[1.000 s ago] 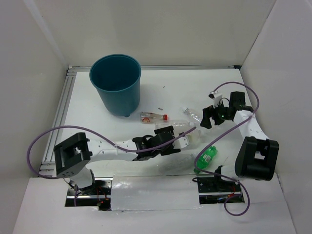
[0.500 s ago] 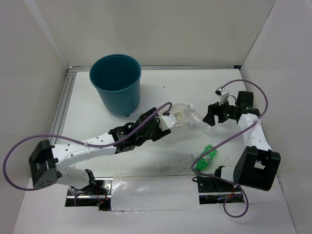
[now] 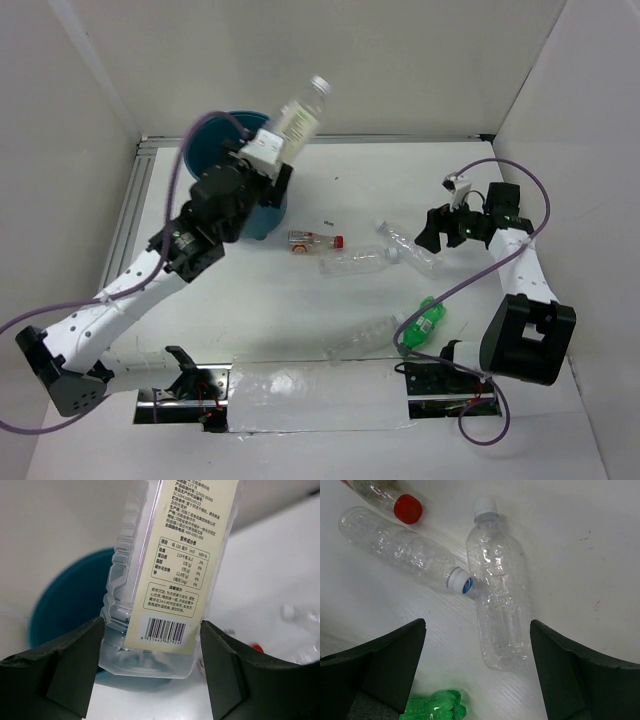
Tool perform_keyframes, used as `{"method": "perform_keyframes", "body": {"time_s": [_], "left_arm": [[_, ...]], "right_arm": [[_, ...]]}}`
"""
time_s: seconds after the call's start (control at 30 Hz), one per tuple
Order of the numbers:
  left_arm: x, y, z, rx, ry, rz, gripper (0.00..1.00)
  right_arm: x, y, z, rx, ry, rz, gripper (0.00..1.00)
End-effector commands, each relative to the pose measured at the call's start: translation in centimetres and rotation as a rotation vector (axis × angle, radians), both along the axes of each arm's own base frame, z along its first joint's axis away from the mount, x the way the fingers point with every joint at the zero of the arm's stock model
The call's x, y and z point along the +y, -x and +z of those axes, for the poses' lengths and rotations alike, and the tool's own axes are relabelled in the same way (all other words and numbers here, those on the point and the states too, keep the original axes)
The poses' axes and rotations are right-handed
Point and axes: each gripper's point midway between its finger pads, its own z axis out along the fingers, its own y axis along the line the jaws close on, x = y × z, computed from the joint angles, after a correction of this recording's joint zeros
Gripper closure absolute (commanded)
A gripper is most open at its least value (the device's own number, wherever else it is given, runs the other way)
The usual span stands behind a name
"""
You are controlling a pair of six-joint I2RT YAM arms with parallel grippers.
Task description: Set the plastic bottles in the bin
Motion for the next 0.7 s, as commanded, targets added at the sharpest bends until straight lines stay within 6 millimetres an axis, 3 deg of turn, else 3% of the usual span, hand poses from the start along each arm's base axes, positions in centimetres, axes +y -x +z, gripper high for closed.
{"method": "perform_keyframes", "body": {"time_s": [0.0, 0.03, 0.13, 0.27, 0.37, 0.43, 0.47, 0.57, 0.6, 0.67], "left_arm": [[4.6, -1.3, 6.1, -0.109, 0.220, 0.142, 1.00], [5.7, -1.6, 6.7, -0.117, 0.250, 0.180, 1.00], [9.3, -3.6, 4.9, -0.095, 0.238, 0.320, 1.00], [11.1, -5.3, 0.9, -0.051, 0.208, 0.396, 1.00], [12.4, -6.8, -1.4, -0.009, 0.213, 0.471, 0.96], [14.0, -7.4, -2.1, -0.001, 0.223, 0.538, 0.76], [14.2, -7.6, -2.4, 0.006, 0.226, 0.549, 0.56], [14.4, -7.9, -2.6, 0.015, 0.231, 0.553, 0.27], [14.8, -8.0, -2.0, 0.005, 0.248, 0.562, 0.08], [14.3, -8.0, -1.7, 0.009, 0.261, 0.539, 0.00]], "right_arm": [[-0.3, -0.3, -0.6, 0.017, 0.005, -0.005, 0.09], [-0.3, -0.3, -0.6, 0.017, 0.005, -0.005, 0.09], [-0.3, -0.3, -1.3, 0.042, -0.002, -0.005, 0.10], [-0.2, -0.6, -2.2, 0.071, 0.011, -0.015, 0.05], [0.1, -0.9, -4.1, 0.119, 0.066, -0.027, 0.01], [-0.5, -1.6, -5.4, 0.136, 0.143, -0.058, 0.01], [-0.5, -1.9, -5.6, 0.137, 0.159, -0.068, 0.01], [-0.8, -2.9, -6.9, 0.139, 0.210, -0.088, 0.01], [-0.7, -3.1, -7.4, 0.147, 0.221, -0.083, 0.01], [-0.9, -3.7, -8.8, 0.173, 0.251, -0.090, 0.01]]}}
